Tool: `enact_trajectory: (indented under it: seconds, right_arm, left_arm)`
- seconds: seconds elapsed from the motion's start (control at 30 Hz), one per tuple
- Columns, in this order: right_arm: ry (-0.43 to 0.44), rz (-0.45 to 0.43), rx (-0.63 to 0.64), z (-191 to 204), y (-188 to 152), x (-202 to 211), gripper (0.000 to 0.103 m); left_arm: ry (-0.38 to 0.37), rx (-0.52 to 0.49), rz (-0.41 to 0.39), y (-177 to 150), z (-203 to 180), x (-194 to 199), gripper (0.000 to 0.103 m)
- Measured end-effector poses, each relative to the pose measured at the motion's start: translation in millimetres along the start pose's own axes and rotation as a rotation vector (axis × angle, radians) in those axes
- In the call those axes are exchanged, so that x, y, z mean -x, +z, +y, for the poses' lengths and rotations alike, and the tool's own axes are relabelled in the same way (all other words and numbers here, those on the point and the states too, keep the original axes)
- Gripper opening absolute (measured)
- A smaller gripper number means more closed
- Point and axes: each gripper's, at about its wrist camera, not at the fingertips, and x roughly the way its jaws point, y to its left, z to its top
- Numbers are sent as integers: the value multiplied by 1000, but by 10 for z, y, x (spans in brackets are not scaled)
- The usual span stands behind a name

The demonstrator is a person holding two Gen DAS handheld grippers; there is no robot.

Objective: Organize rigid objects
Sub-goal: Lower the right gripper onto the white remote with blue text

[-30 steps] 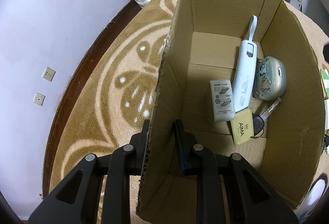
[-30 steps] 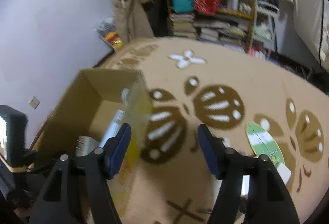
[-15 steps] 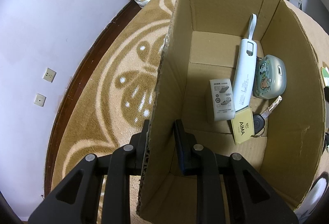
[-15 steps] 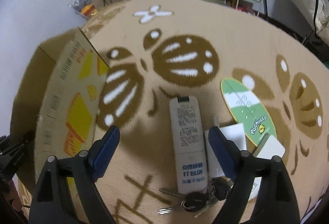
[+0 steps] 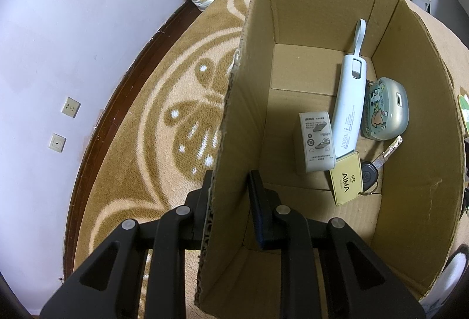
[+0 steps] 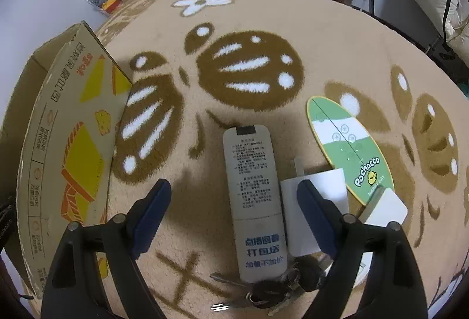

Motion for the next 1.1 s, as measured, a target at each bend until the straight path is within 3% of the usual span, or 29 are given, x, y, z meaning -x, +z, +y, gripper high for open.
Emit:
enact_trajectory:
  seconds: [0.47, 1.0, 1.1]
  right_arm:
    - [-96, 19, 42, 204, 0, -70, 91]
    - [115, 89, -30, -27, 96, -123, 91]
    - [72, 111, -22, -55, 81, -243, 91]
  left_arm:
    - [-2, 1, 2, -1, 16, 1, 21]
    - [4, -6, 10, -14, 0, 0, 22]
    - [5, -9, 9, -24, -5, 2, 22]
